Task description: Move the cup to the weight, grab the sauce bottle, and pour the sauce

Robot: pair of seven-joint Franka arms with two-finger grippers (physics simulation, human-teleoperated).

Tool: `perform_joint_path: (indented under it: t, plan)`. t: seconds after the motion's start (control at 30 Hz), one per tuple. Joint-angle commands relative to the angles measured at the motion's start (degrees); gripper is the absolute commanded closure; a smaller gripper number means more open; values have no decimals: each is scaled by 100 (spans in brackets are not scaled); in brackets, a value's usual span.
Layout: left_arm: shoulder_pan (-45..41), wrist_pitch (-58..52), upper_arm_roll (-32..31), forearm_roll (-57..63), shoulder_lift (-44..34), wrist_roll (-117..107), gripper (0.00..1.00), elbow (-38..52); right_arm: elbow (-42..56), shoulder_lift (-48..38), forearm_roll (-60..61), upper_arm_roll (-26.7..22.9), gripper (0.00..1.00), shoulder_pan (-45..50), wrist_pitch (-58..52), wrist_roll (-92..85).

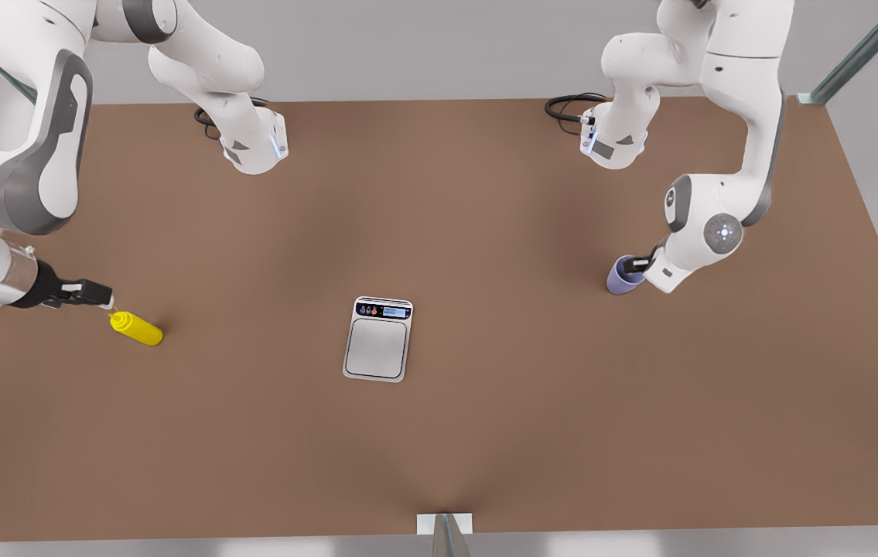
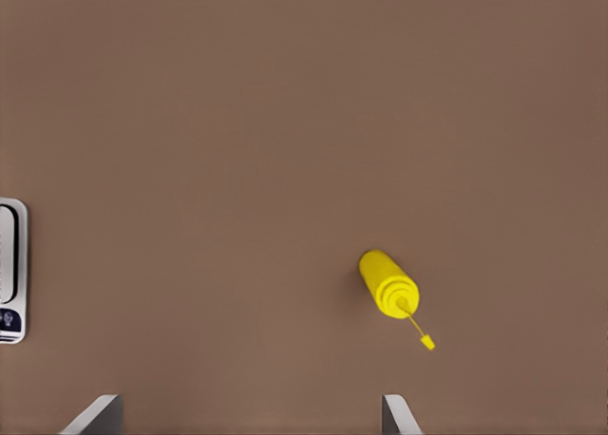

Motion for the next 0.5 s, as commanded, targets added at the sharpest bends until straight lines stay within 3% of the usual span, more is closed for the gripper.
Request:
perform_joint_path:
  t: [0.0, 0.23, 0.3, 0.33, 0.47]
  plan:
    - [16, 13, 0, -4, 32, 0, 18, 9, 0, 8, 0, 0, 0, 0, 0, 0]
    - [-37, 303, 0, -21, 384, 0, 37, 0, 0, 8, 0, 0, 0, 9, 9, 9]
    - [-37, 276, 0, -21, 375, 0, 70, 9, 0, -1, -9, 0, 0, 9, 9, 9]
    - [-37, 276, 0, -21, 384, 0, 79, 9, 0, -1, 0, 0, 0, 9, 9, 9]
    - [-72, 303, 0, -21, 384, 0, 79, 9, 0, 8, 0, 0, 0, 9, 26, 9]
